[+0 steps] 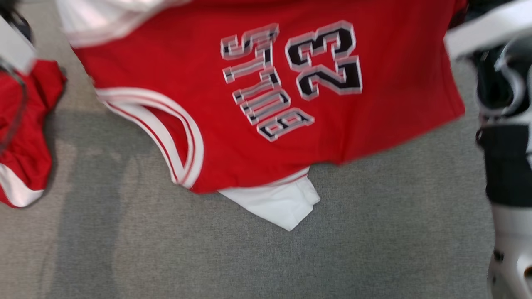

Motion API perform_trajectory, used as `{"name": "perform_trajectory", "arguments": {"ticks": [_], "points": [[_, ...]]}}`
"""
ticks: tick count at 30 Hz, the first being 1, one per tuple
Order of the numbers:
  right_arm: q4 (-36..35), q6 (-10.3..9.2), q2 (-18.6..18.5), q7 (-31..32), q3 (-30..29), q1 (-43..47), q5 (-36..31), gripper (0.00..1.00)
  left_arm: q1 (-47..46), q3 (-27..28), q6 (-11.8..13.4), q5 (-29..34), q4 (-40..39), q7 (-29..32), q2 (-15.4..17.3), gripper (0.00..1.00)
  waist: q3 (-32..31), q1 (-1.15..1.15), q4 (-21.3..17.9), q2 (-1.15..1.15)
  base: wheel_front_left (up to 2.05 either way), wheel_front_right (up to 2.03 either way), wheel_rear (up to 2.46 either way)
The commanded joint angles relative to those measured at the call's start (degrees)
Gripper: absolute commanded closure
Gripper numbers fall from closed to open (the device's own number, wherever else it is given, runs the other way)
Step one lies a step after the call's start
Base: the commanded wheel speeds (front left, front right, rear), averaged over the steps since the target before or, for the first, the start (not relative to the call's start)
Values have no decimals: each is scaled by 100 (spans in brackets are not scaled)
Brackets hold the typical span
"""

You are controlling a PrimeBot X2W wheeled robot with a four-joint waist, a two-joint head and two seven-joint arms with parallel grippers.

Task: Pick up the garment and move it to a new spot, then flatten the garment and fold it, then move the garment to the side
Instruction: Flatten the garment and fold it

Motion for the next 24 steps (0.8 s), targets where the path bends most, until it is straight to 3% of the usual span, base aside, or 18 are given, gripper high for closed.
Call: {"name": "perform_trajectory", "arguments": {"ticks": [1,5,11,19,24], "points": [[173,0,-45,-146,-21,-488,77,100,-545,-95,-5,-92,243,-77,115,100,759,0,-74,0,0,0,0],[647,0,-40,-348,34,-1699,273,100,-1873,-312,-5,-227,948,-205,425,100,1260,0,-118,0,0,0,0],[1365,0,-108,-747,89,-3293,355,100,-3652,-490,-6,-161,1979,-896,529,100,1786,0,-116,0,0,0,0],[2141,-1,-59,-1465,-99,-4656,561,100,-5142,-516,-2,-299,2888,-1972,351,100,1982,0,-48,0,0,0,0],[2690,0,-75,-1559,117,-4876,636,100,-5296,-1023,-3,-516,3241,-2033,222,100,1901,0,29,0,0,0,0]]}}
